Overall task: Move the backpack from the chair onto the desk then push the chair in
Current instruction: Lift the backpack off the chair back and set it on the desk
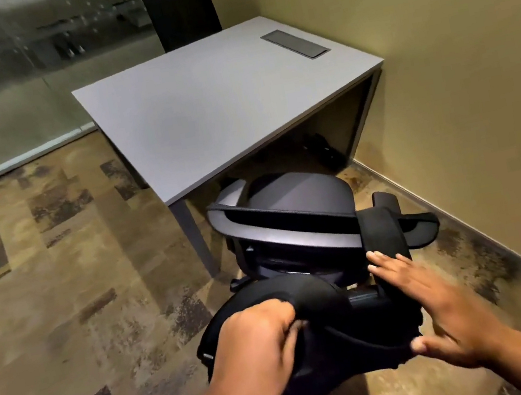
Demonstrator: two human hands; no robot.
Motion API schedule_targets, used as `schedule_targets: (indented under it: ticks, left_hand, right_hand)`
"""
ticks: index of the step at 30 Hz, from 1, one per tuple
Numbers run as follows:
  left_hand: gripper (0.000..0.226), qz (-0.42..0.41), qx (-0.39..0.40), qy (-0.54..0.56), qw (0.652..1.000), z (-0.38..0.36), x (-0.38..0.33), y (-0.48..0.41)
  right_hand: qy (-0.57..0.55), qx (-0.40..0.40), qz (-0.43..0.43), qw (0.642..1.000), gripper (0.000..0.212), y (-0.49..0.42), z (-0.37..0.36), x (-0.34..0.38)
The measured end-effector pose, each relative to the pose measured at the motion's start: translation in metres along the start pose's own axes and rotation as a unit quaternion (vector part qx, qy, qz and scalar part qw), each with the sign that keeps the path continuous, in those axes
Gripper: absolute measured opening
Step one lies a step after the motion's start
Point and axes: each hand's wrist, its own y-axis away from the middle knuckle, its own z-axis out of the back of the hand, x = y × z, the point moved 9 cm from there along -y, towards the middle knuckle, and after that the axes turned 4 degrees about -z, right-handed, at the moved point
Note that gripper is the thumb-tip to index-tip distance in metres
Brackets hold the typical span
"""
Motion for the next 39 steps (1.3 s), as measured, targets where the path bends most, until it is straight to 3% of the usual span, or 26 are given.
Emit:
schedule_targets:
  ticks: [3, 8, 11, 15, 20, 23, 25, 28, 34, 39]
  left_hand:
    - [0.046, 0.004, -0.023, 0.019, 1.0, 0.012, -0.001, -0.002]
    - [0.041, 0.0, -0.052, 0.028, 0.998, 0.029, -0.005, -0.003]
    - [0.034, 0.017, -0.087, 0.043, 0.995, 0.046, 0.012, 0.0]
    - [0.037, 0.059, -0.083, -0.004, 0.995, 0.051, 0.037, 0.004]
    - [0.04, 0.081, -0.209, -0.046, 0.973, 0.058, 0.036, -0.003]
    - [0.055, 0.027, -0.236, 0.004, 0.971, 0.051, 0.015, -0.023]
    - [0.057, -0.096, -0.21, 0.02, 0.973, 0.038, -0.024, -0.04]
    - [0.041, -0.244, -0.166, 0.027, 0.955, 0.016, -0.089, -0.061]
    - [0.034, -0.263, -0.175, 0.043, 0.948, -0.011, -0.172, -0.104]
    - [0.038, -0.243, -0.176, 0.066, 0.952, -0.038, -0.223, -0.14]
  right_hand:
    - [0.029, -0.026, 0.011, 0.999, 0.091, 0.013, -0.001, -0.007]
    - [0.029, -0.196, 0.03, 0.98, 0.048, 0.012, 0.024, 0.002]
    - [0.012, -0.234, 0.072, 0.97, 0.027, 0.008, 0.051, 0.029]
    - [-0.01, -0.262, 0.12, 0.958, 0.025, 0.007, 0.085, 0.066]
    - [-0.025, -0.287, 0.145, 0.947, 0.023, 0.02, 0.117, 0.085]
    - [-0.001, -0.305, 0.141, 0.942, 0.026, 0.035, 0.142, 0.077]
    - [0.013, -0.325, 0.137, 0.936, 0.025, 0.051, 0.162, 0.066]
    - [0.022, -0.356, 0.128, 0.925, 0.024, 0.076, 0.191, 0.042]
    - [0.076, -0.371, 0.096, 0.921, 0.031, 0.125, 0.231, -0.02]
    - [0.097, -0.351, 0.118, 0.924, 0.031, 0.146, 0.261, -0.059]
